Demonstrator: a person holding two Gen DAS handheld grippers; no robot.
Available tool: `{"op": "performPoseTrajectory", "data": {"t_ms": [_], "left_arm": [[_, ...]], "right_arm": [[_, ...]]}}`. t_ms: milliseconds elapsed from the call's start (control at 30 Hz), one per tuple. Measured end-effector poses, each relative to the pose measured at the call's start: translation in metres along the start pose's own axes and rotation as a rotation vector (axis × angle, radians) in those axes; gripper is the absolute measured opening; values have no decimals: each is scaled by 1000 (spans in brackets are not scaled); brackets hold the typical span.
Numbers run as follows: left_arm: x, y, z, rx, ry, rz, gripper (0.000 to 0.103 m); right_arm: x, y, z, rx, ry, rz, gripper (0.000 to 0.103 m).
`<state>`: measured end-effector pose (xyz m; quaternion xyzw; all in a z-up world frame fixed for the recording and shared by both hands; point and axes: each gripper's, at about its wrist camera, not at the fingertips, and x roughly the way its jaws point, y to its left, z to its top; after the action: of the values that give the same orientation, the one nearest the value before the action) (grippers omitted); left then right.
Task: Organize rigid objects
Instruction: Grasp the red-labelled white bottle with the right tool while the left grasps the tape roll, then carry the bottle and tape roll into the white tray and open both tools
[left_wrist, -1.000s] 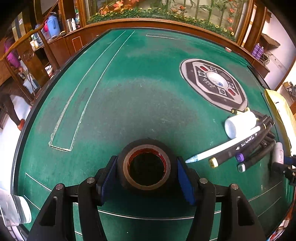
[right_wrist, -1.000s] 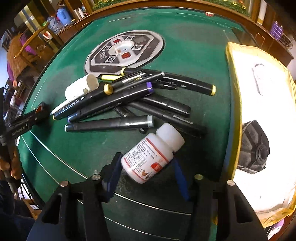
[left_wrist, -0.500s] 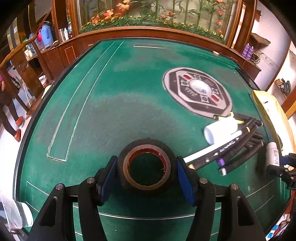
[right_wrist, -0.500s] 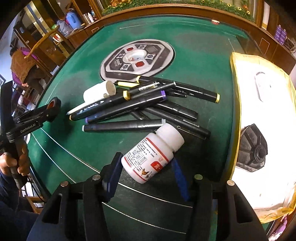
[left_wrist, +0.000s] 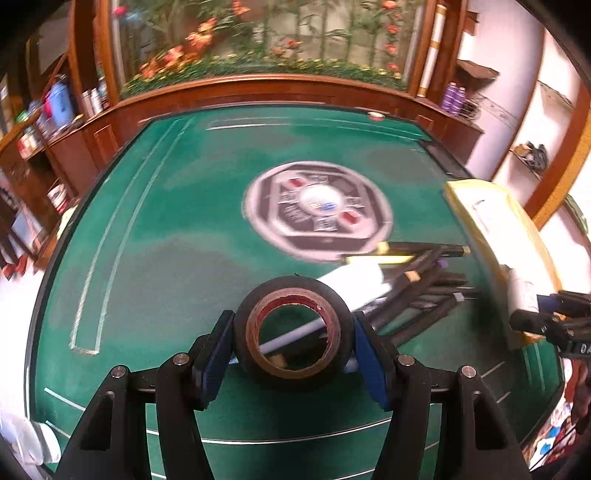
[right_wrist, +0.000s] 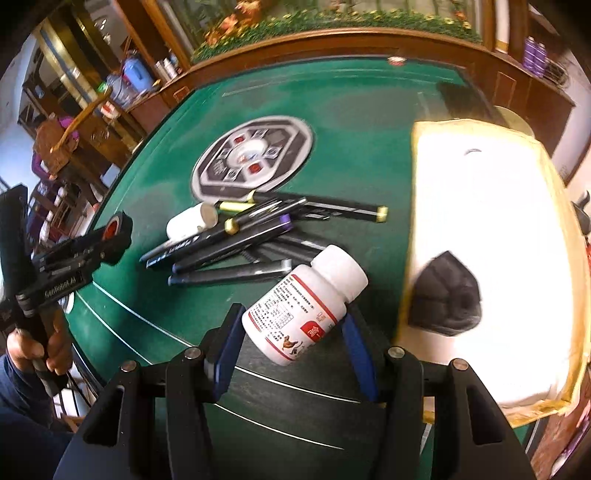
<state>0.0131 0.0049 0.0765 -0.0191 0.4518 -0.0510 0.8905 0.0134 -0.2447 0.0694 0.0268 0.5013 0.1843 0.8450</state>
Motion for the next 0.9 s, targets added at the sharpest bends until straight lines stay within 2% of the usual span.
{"op": "performPoseTrajectory", "data": {"t_ms": [233,533,767,900], "left_arm": [[-3,-75,12,99,-3,-136,66],[-2,-178,31,249,14,-278,66],[22,-240,67,311,4,-310,66],[58,-264,81,319,51,-291,65]], "right_arm": [[-30,-44,-1,73,-56,-41,53],[-50,-104,-9,160,-65,-97,53],[-41,-139,0,148,-32,-135,53],[-22,-152,15,99,2,-144,53]]}}
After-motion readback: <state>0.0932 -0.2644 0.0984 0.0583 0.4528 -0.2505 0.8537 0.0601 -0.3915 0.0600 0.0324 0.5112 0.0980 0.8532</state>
